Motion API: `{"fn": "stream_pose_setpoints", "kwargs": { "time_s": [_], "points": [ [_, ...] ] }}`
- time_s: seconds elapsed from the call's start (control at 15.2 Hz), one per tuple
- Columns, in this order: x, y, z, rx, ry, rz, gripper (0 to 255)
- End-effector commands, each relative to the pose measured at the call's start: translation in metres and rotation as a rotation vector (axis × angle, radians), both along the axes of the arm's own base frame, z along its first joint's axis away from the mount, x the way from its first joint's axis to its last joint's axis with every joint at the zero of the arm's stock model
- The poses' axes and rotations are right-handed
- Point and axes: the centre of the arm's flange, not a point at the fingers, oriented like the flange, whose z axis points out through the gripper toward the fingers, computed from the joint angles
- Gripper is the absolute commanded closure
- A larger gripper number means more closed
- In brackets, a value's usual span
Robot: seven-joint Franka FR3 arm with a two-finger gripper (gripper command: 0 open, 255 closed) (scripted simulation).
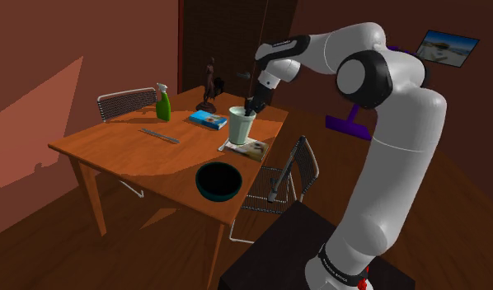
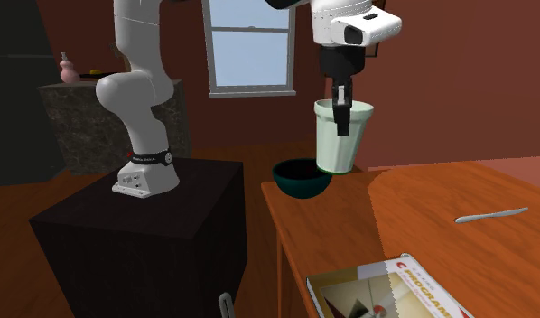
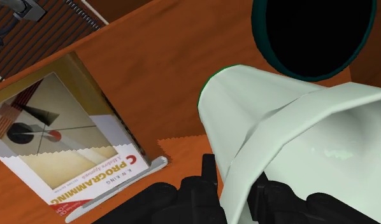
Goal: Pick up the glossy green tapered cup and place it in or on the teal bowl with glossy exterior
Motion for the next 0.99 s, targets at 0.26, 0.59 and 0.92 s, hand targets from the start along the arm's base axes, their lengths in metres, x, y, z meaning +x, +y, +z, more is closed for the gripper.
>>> {"fn": "stream_pose_setpoints", "kwargs": {
  "time_s": [0.26,0.59,0.92],
  "points": [
    [-0.033,0.073,0.015,0.0,-0.001,0.0,255],
    [-0.057,0.134,0.026,0.0,-0.001,0.0,255],
    [-0.072,0.171,0.023,0.0,-0.001,0.0,255]
  ]
}}
